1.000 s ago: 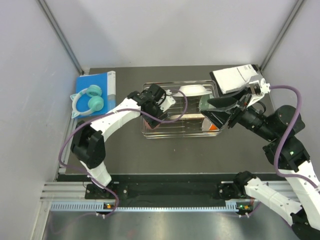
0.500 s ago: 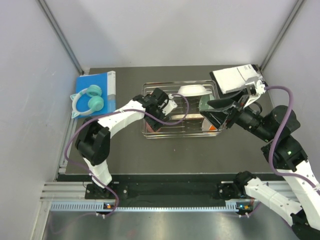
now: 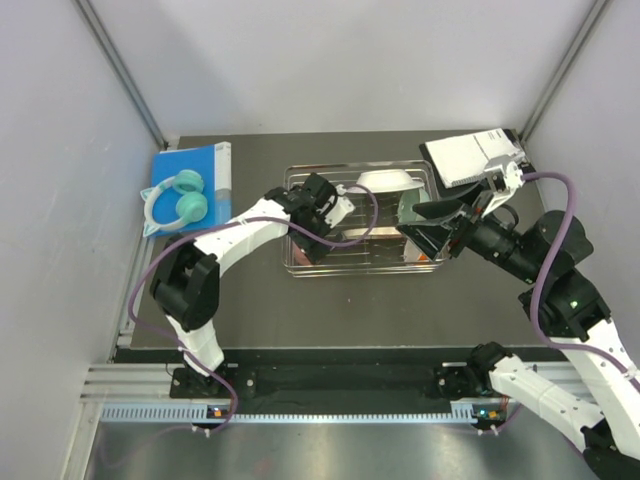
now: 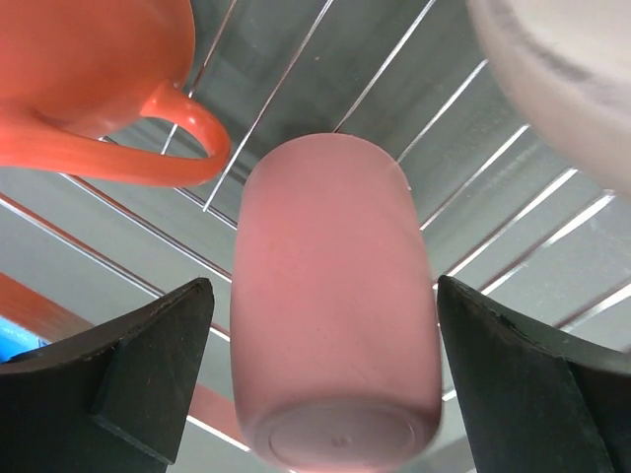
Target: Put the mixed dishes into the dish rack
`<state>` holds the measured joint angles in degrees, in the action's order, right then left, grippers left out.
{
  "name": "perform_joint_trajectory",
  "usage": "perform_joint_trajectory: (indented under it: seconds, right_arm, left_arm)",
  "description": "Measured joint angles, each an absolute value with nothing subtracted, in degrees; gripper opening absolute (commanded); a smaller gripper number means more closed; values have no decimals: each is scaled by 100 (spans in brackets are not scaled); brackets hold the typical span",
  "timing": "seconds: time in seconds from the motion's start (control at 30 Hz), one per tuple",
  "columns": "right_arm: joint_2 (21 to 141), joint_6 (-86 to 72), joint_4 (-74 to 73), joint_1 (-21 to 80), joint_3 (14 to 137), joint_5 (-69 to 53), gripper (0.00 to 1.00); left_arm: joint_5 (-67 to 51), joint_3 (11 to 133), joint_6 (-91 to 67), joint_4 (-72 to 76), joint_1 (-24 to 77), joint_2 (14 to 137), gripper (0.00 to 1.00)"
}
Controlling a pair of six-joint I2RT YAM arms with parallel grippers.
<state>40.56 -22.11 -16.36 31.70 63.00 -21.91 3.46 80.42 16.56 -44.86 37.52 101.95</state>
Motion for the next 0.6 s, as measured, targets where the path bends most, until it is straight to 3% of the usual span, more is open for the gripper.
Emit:
perform_joint_trajectory:
  seconds: [0.6]
  right_arm:
    - [4213,-2213,-1636,3170,6298,-2307,66]
  left_arm:
    - [373,8768,1844,-4950,3763,9467,99]
